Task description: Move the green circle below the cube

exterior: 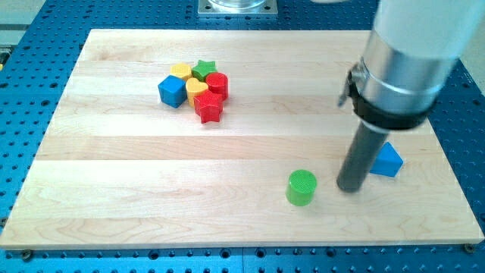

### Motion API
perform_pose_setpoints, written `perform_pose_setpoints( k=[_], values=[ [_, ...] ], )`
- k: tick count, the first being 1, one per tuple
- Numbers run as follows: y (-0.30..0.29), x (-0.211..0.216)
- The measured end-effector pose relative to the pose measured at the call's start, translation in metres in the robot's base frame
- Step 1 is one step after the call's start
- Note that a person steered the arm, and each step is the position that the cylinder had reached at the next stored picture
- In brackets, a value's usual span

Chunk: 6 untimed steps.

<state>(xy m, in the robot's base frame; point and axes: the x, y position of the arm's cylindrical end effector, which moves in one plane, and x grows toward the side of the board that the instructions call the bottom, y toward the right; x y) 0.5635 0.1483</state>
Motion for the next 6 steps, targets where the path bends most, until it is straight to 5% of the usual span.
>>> perform_pose_setpoints(
  k=[2, 4, 6],
  values=[
    [-0.131, -0.019],
    [-0.149, -0.02],
    [-0.264, -0.042]
  ],
)
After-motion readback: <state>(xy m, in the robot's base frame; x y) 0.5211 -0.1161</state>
